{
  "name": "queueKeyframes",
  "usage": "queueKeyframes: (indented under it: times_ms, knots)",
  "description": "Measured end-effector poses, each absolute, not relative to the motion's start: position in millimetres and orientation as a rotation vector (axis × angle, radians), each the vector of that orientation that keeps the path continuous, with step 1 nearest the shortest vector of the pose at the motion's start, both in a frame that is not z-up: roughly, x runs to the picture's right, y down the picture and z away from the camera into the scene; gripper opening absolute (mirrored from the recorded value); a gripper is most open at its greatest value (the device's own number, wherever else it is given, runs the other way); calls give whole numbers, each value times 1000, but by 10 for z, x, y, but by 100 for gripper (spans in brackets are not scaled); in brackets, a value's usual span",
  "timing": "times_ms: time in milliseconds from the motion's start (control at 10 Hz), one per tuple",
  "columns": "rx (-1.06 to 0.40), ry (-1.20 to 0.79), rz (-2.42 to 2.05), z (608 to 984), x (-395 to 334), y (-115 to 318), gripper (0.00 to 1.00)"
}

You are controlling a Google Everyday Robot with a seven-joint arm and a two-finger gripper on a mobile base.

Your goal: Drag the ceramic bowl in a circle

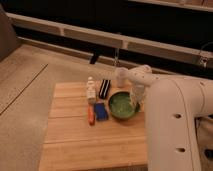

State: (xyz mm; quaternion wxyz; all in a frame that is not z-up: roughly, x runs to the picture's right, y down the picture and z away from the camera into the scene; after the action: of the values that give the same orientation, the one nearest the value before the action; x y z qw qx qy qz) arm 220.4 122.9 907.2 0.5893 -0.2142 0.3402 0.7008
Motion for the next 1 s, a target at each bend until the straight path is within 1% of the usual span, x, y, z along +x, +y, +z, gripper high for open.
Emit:
queueKeyframes:
  times_ms: [200,500,700,1000]
  knots:
    - [-471,826,1659,9103,2380,1227,0]
    - [-401,837,1666,9323,2560,918,0]
    - [-368,814,1621,9540,2438,617,0]
    - [-402,763,1582,9724,2080,455,0]
